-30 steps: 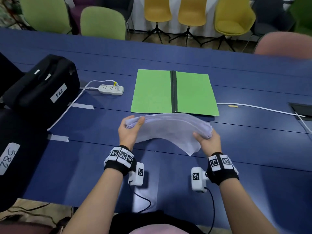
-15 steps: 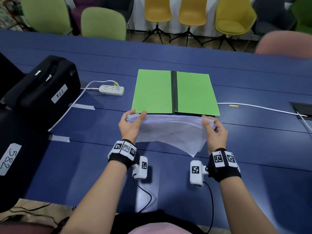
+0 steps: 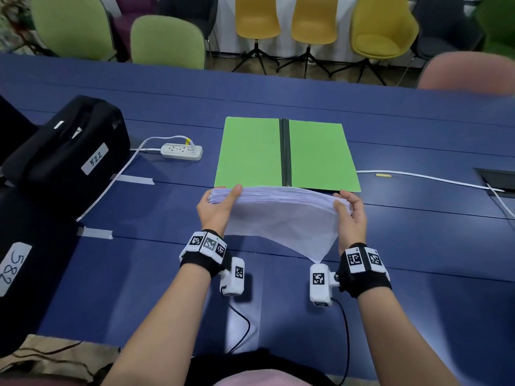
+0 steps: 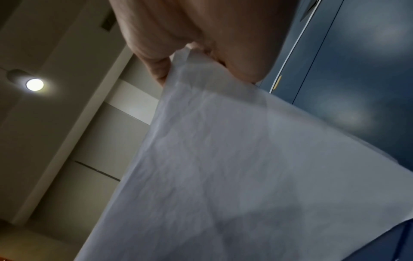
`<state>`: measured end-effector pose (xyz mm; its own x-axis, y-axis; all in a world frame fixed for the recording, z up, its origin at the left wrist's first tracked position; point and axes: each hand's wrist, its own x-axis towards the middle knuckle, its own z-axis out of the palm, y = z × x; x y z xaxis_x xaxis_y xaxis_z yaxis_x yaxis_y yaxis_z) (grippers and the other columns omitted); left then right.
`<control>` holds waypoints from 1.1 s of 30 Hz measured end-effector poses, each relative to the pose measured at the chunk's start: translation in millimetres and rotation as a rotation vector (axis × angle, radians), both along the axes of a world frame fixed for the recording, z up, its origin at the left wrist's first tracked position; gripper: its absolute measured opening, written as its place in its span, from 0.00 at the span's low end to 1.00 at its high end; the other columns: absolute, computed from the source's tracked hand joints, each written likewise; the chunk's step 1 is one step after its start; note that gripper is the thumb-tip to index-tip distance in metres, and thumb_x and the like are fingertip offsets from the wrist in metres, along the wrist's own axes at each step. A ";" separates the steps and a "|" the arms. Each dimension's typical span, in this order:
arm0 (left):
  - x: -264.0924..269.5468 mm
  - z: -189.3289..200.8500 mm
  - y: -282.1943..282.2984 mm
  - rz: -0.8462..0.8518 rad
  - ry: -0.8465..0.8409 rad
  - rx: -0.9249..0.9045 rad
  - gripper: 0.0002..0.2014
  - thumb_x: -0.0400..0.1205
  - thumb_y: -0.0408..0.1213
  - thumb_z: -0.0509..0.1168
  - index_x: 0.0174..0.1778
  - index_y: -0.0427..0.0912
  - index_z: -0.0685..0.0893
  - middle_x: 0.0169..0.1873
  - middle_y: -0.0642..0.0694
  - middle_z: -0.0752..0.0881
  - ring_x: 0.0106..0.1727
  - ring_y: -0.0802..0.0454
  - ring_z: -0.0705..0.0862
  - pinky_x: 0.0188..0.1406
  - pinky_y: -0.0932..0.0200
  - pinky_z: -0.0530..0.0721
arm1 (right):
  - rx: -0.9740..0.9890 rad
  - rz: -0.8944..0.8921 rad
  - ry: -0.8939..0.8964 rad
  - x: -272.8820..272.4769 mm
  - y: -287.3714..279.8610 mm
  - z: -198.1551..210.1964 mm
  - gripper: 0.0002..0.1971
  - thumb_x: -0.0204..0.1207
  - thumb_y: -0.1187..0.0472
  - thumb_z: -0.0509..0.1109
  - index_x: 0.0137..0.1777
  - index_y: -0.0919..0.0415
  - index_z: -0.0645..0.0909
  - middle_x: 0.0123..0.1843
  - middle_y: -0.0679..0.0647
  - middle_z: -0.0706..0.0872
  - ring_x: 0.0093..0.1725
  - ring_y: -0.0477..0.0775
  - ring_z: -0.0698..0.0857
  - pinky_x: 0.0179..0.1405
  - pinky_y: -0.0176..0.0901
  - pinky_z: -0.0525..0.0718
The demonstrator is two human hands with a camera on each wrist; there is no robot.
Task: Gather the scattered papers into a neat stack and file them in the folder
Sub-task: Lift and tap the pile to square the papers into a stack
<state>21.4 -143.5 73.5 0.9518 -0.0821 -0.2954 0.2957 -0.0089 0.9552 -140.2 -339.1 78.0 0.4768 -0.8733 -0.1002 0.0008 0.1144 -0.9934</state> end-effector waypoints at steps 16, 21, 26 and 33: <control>-6.9 13.5 -3.2 -0.124 -0.084 0.070 0.20 0.66 0.51 0.80 0.45 0.47 0.81 0.45 0.50 0.86 0.47 0.51 0.83 0.52 0.58 0.82 | -0.020 0.153 0.126 -7.2 5.7 -0.9 0.15 0.69 0.76 0.74 0.39 0.52 0.83 0.34 0.46 0.89 0.37 0.46 0.85 0.46 0.44 0.86; -12.2 26.0 -2.9 0.048 -0.220 -0.038 0.17 0.72 0.53 0.74 0.43 0.44 0.81 0.37 0.54 0.84 0.39 0.57 0.81 0.46 0.64 0.81 | -0.062 0.179 -0.078 -2.1 5.1 15.9 0.14 0.70 0.75 0.75 0.40 0.55 0.78 0.36 0.45 0.86 0.36 0.40 0.82 0.42 0.28 0.81; -18.8 -5.3 -3.6 0.078 -0.144 0.035 0.18 0.72 0.52 0.75 0.44 0.44 0.79 0.39 0.52 0.83 0.42 0.54 0.80 0.51 0.60 0.79 | 0.052 0.226 -0.020 -5.0 13.0 -0.5 0.10 0.71 0.60 0.76 0.51 0.51 0.82 0.45 0.49 0.87 0.39 0.39 0.85 0.41 0.27 0.83; -10.1 -10.4 -1.3 0.102 0.011 -0.031 0.17 0.70 0.50 0.77 0.44 0.45 0.79 0.41 0.49 0.81 0.42 0.51 0.78 0.44 0.62 0.77 | 0.096 -0.017 0.021 0.8 3.3 3.9 0.09 0.77 0.61 0.68 0.35 0.53 0.82 0.35 0.50 0.83 0.34 0.44 0.81 0.27 0.25 0.77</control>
<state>11.4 -144.9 63.1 0.9525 0.0060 -0.3044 0.3037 0.0517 0.9514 -139.3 -335.8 81.9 0.4591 -0.8670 -0.1936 -0.0171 0.2092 -0.9777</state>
